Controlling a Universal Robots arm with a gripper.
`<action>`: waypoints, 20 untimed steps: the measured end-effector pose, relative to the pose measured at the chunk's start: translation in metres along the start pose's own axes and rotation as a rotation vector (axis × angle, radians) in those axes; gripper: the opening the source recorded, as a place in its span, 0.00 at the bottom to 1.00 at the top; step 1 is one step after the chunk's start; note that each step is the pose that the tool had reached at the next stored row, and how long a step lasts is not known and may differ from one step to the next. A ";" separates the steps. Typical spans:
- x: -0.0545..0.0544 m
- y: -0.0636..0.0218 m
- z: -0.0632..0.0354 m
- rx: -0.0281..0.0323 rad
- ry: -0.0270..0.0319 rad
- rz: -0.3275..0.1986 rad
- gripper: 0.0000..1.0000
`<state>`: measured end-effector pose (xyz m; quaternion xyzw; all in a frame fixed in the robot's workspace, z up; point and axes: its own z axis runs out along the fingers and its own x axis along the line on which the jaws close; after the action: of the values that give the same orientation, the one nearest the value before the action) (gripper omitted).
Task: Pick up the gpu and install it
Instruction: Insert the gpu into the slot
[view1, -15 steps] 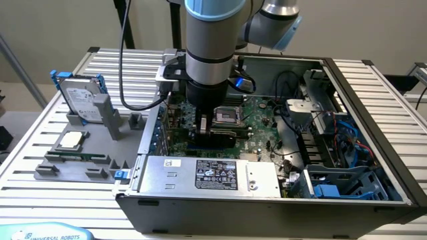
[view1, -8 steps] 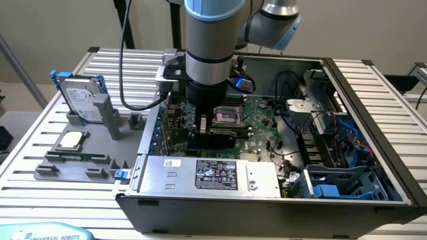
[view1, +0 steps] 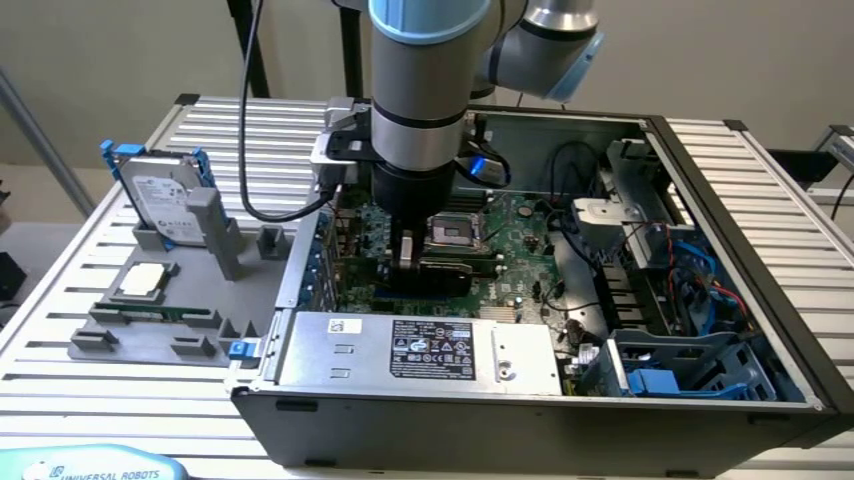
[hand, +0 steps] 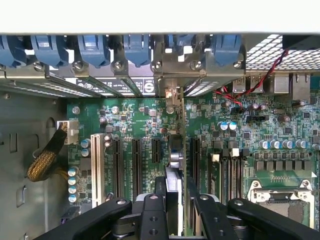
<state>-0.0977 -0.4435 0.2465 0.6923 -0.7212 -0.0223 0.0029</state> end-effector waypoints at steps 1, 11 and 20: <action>0.000 0.0003 0.0004 -0.0004 -0.0018 0.001 0.28; 0.000 0.0006 -0.0163 0.0000 -0.0001 0.000 0.41; -0.002 -0.0024 -0.0371 0.0000 -0.0001 0.000 0.26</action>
<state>-0.0940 -0.4425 0.2836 0.6924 -0.7212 -0.0223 0.0029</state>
